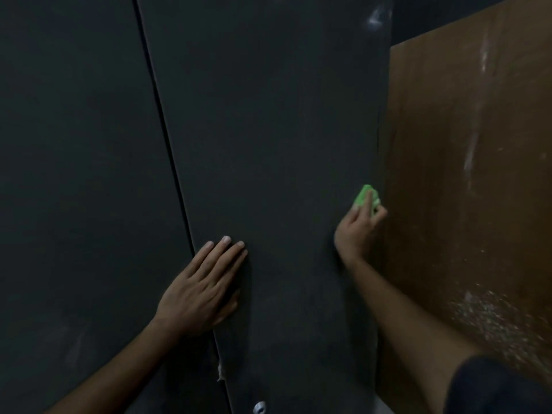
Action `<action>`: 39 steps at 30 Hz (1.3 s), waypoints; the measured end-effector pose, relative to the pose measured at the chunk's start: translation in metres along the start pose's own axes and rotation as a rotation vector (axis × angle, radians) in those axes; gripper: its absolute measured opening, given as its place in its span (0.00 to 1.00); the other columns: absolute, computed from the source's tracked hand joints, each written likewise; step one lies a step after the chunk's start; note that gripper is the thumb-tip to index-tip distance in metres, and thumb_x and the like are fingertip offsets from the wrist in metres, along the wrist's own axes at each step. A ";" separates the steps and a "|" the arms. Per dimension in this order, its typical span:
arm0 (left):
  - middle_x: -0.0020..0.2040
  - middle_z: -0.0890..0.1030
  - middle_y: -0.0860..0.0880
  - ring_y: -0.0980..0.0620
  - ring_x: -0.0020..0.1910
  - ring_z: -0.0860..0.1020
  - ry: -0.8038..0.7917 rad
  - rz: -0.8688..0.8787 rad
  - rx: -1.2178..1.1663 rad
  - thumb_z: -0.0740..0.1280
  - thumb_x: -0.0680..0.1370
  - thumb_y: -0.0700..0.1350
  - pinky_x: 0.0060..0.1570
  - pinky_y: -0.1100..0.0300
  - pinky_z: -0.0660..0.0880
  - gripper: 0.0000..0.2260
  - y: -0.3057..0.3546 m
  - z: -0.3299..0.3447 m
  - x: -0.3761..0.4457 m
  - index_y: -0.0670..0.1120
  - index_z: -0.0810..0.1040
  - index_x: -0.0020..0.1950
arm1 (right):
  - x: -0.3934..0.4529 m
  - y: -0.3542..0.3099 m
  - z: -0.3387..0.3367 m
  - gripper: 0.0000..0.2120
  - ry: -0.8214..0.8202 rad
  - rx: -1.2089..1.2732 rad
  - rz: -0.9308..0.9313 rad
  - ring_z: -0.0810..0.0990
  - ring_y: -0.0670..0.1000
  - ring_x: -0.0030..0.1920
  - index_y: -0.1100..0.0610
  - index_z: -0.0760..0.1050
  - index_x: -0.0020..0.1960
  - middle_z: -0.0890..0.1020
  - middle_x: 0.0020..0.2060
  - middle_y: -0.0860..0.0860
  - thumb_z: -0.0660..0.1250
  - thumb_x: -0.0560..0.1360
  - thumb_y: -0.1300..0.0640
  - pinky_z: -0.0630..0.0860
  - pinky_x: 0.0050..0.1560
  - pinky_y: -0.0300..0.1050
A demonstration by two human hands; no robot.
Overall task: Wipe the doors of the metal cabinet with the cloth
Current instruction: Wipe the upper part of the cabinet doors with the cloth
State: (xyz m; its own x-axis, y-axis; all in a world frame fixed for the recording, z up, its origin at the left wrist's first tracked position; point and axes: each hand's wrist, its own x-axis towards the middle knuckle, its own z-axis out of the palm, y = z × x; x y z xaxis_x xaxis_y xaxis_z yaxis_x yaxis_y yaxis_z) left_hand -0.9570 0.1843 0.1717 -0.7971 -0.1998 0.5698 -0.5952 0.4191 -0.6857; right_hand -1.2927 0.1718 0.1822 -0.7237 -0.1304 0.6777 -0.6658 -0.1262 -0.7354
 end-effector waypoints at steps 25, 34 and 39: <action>0.77 0.67 0.41 0.42 0.80 0.57 0.085 -0.478 0.090 0.60 0.81 0.59 0.79 0.41 0.53 0.32 0.066 0.010 0.024 0.41 0.64 0.79 | 0.015 0.140 -0.038 0.35 -0.546 -0.014 -1.158 0.69 0.59 0.52 0.46 0.69 0.70 0.66 0.63 0.57 0.74 0.68 0.68 0.77 0.48 0.57; 0.80 0.62 0.42 0.41 0.81 0.54 0.078 -0.480 0.187 0.60 0.79 0.63 0.79 0.41 0.50 0.37 0.070 0.024 0.018 0.41 0.61 0.80 | 0.074 0.130 -0.041 0.28 -0.410 0.066 -0.507 0.71 0.57 0.61 0.50 0.68 0.70 0.70 0.66 0.54 0.64 0.73 0.68 0.71 0.61 0.54; 0.82 0.57 0.45 0.41 0.81 0.54 0.078 -0.458 0.205 0.61 0.79 0.64 0.79 0.41 0.50 0.38 0.067 0.028 0.014 0.41 0.61 0.80 | 0.004 0.192 -0.083 0.30 -0.712 0.011 -0.513 0.76 0.60 0.60 0.60 0.75 0.66 0.79 0.60 0.57 0.69 0.66 0.77 0.70 0.62 0.54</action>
State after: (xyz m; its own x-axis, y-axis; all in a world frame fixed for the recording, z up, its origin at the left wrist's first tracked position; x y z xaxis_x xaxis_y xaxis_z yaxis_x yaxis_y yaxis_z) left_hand -1.0107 0.1846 0.1209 -0.4439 -0.2527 0.8597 -0.8960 0.1201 -0.4274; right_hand -1.4386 0.2291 0.0436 -0.0480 -0.6371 0.7693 -0.8738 -0.3463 -0.3413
